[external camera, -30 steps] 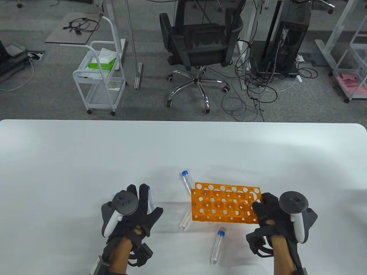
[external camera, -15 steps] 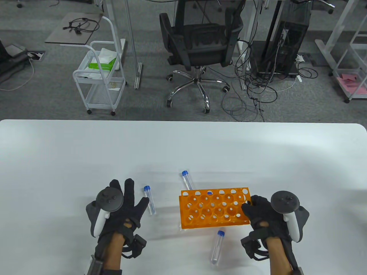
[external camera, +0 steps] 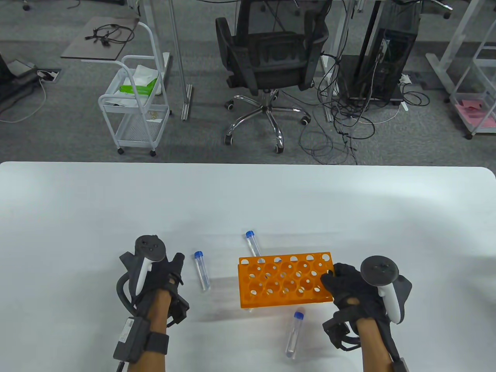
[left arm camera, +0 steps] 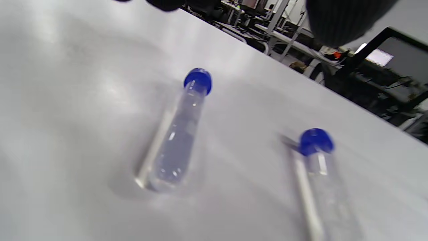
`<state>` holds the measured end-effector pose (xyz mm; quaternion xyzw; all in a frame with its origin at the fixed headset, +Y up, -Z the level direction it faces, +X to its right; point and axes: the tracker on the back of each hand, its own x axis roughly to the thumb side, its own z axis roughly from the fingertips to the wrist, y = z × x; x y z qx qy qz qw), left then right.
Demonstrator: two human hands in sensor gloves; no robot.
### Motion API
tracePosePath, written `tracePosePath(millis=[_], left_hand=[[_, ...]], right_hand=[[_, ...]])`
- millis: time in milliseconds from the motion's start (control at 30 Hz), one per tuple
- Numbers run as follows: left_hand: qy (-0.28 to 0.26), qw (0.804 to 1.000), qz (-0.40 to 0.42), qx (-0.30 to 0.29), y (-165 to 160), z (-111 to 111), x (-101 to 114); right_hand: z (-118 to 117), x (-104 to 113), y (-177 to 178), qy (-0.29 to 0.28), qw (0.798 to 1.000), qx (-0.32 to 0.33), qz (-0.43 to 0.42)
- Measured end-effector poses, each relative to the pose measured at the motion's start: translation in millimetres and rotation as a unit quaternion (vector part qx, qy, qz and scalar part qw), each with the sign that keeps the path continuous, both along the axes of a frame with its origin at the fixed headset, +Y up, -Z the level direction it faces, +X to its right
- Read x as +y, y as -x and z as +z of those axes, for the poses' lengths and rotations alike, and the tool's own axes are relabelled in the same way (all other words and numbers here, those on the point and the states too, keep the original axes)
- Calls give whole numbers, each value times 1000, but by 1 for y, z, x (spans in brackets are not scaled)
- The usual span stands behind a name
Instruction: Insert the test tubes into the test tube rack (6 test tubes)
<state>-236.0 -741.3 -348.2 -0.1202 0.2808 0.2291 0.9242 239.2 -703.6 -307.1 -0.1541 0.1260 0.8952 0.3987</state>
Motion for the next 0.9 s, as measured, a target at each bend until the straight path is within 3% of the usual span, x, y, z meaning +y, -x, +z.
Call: tracePosePath(millis=[300, 667, 900], left_hand=[[71, 994, -88, 3, -1, -13, -26], [49, 987, -152, -9, -14, -21, -33], [41, 989, -145, -9, -12, -21, -32]], right_hand=[[0, 2, 3, -8, 1000, 4, 4], [0, 1, 6, -5, 1000, 9, 4], [0, 0, 9, -3, 1000, 13, 7]])
